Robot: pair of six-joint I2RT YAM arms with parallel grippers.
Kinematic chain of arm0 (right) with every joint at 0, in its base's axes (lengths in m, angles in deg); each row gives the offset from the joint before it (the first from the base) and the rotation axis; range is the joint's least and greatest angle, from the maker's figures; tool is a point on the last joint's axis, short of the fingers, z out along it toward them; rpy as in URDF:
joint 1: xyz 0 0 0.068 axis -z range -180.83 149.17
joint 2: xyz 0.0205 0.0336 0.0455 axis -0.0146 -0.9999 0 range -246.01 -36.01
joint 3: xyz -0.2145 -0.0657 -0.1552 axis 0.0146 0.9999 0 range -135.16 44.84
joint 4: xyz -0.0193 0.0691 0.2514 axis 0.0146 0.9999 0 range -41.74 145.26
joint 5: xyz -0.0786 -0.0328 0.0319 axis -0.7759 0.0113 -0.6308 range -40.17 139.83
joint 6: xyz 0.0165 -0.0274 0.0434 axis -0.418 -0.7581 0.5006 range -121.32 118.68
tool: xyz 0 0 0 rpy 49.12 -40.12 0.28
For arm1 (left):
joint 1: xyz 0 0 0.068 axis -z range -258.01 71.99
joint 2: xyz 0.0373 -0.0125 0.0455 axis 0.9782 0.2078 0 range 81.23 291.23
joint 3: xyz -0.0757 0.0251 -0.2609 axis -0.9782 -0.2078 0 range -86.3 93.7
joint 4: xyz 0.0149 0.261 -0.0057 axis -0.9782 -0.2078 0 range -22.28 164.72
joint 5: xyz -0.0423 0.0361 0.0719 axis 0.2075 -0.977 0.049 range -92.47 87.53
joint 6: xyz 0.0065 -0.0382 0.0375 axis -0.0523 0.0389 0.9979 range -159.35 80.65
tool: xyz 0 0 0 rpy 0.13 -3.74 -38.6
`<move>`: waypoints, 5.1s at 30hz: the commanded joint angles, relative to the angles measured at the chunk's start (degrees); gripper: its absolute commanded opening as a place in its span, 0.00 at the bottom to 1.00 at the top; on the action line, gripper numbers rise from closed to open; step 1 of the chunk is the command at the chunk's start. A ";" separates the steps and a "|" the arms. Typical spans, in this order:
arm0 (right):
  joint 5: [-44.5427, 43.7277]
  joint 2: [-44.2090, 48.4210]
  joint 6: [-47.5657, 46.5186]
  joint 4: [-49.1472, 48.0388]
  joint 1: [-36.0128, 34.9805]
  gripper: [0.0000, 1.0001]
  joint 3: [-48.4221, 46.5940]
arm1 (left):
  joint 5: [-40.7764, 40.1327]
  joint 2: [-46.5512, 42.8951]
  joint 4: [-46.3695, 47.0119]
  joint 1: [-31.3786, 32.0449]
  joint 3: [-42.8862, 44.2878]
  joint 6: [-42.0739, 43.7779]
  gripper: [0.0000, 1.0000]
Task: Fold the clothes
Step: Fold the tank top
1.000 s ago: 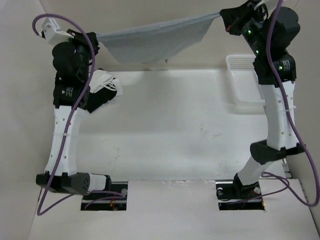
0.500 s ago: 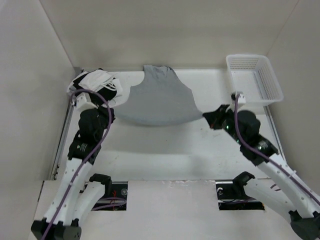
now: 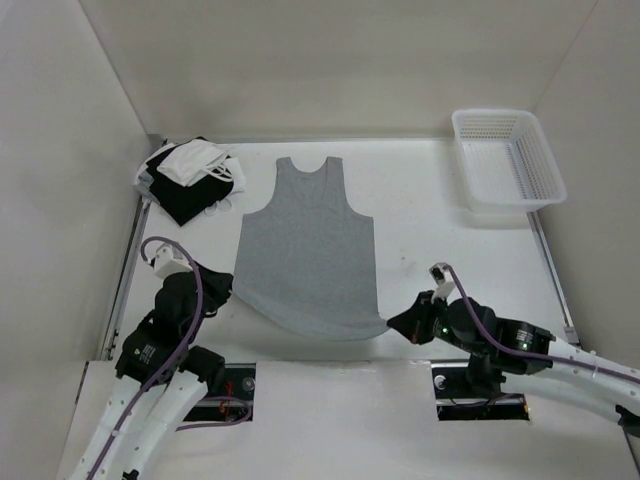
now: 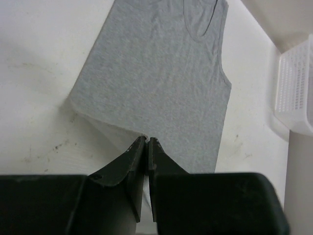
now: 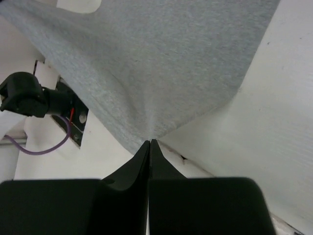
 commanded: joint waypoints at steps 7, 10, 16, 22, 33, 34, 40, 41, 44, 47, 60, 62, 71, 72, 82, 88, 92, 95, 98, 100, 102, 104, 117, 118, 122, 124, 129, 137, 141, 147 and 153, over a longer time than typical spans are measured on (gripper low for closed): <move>1.20 -22.91 -15.22 -16.94 19.90 0.00 -18.30 | -8.32 17.07 21.11 -3.85 7.04 0.79 0.01; 10.52 -33.98 -16.90 -25.30 32.74 0.00 -23.66 | -8.58 27.34 30.00 -9.30 9.22 1.76 0.01; 18.89 -55.78 -15.59 -35.25 43.93 0.00 -37.28 | -6.30 49.06 42.76 -15.28 17.75 0.70 0.01; 23.73 -77.48 -15.15 -34.56 50.08 0.00 -56.77 | -4.28 73.21 47.43 -16.96 33.98 1.93 0.02; 24.18 -95.90 -14.53 -28.83 52.37 0.40 -72.21 | -4.35 84.37 47.85 -16.62 39.68 5.53 0.32; 23.47 -93.54 -14.70 -29.71 52.37 0.40 -69.15 | -5.15 80.42 49.78 -15.48 35.64 5.97 0.32; 18.64 -74.74 -13.30 -39.19 48.96 0.24 -42.53 | -7.27 55.71 54.90 -8.09 8.92 4.32 0.34; 17.94 -72.01 -12.86 -40.69 47.90 0.14 -38.22 | -6.22 52.90 54.20 -7.74 5.49 3.61 0.34; 16.35 -65.94 -10.93 -44.30 45.26 0.01 -27.31 | -1.04 47.96 52.26 -8.78 -2.87 0.71 0.37; 16.09 -61.80 -9.70 -47.64 43.50 0.05 -19.21 | 5.29 48.29 55.32 -13.17 -8.59 -1.92 0.40; 16.96 -64.59 -8.03 -52.57 42.62 0.32 -11.46 | 16.29 63.85 77.30 -22.14 -12.03 -9.57 0.46; 17.05 -65.47 -7.50 -53.27 42.62 0.35 -11.11 | 16.81 65.78 78.54 -22.67 -11.95 -9.75 0.43; 17.67 -68.99 -3.99 -52.57 42.97 0.45 -11.11 | 17.08 70.27 79.33 -24.69 -11.77 -11.33 0.24; 17.67 -69.43 -3.55 -52.49 42.97 0.45 -11.11 | 17.00 70.36 79.59 -24.78 -11.77 -11.34 0.23; 17.93 -71.45 -1.79 -51.96 43.06 0.43 -10.93 | 17.26 71.06 80.21 -25.14 -12.56 -11.69 0.09; 18.55 -73.03 -0.38 -51.96 42.97 0.41 -11.28 | 17.61 70.18 79.95 -24.96 -12.74 -11.34 0.04; 20.03 -74.79 0.06 -51.87 42.97 0.35 -12.60 | 17.61 69.66 79.86 -24.87 -12.74 -11.25 0.03; 22.23 -76.28 0.93 -52.22 42.97 0.27 -13.39 | 17.61 69.30 79.86 -24.78 -12.83 -11.16 0.03; 21.98 -76.64 1.47 -53.62 43.32 0.13 -13.48 | 17.61 69.30 79.95 -24.78 -12.74 -11.16 0.02; 21.28 -74.98 1.47 -55.55 43.41 0.05 -12.69 | 18.13 68.43 79.86 -24.61 -12.65 -11.16 0.00; 18.91 -70.43 0.68 -56.70 43.06 0.02 -11.11 | 18.92 65.54 79.51 -24.35 -12.82 -11.33 0.00; 16.36 -63.50 -1.68 -55.74 42.28 0.01 -9.45 | 19.98 59.84 76.37 -23.91 -13.00 -11.69 0.00; -8.06 -3.80 -14.70 0.57 22.25 0.02 -27.07 | 19.63 5.24 22.67 -21.54 12.55 -1.06 0.00; -10.35 -2.39 -14.27 4.17 19.36 0.02 -30.23 | 19.63 4.01 20.55 -21.01 14.66 -1.05 0.00; -16.07 0.52 -9.80 12.54 8.28 0.02 -36.68 | 19.46 0.75 14.13 -20.04 20.21 -0.96 0.00; -18.18 1.14 -7.77 13.87 4.05 0.03 -35.64 | 19.37 -0.13 11.67 -19.78 20.84 -0.79 0.00; -19.69 -2.01 -5.04 11.25 1.05 0.04 -27.47 | 19.37 -1.10 8.67 -19.51 14.53 -1.49 0.00; 8.40 -25.97 -12.59 -15.18 31.67 0.04 -17.70 | 16.74 14.51 28.66 -20.74 -3.76 -3.68 0.00; 16.60 -46.88 -13.03 -27.76 43.39 0.04 -21.98 | 11.03 34.97 44.84 -19.43 -3.61 -4.04 0.00; 19.77 -72.04 -13.74 -31.57 50.78 0.01 -39.47 | 11.45 63.29 56.38 -19.95 10.44 -4.48 0.00; 22.50 -74.71 -14.79 -28.93 52.82 0.02 -47.40 | 12.78 69.39 55.95 -20.65 19.60 -4.66 0.00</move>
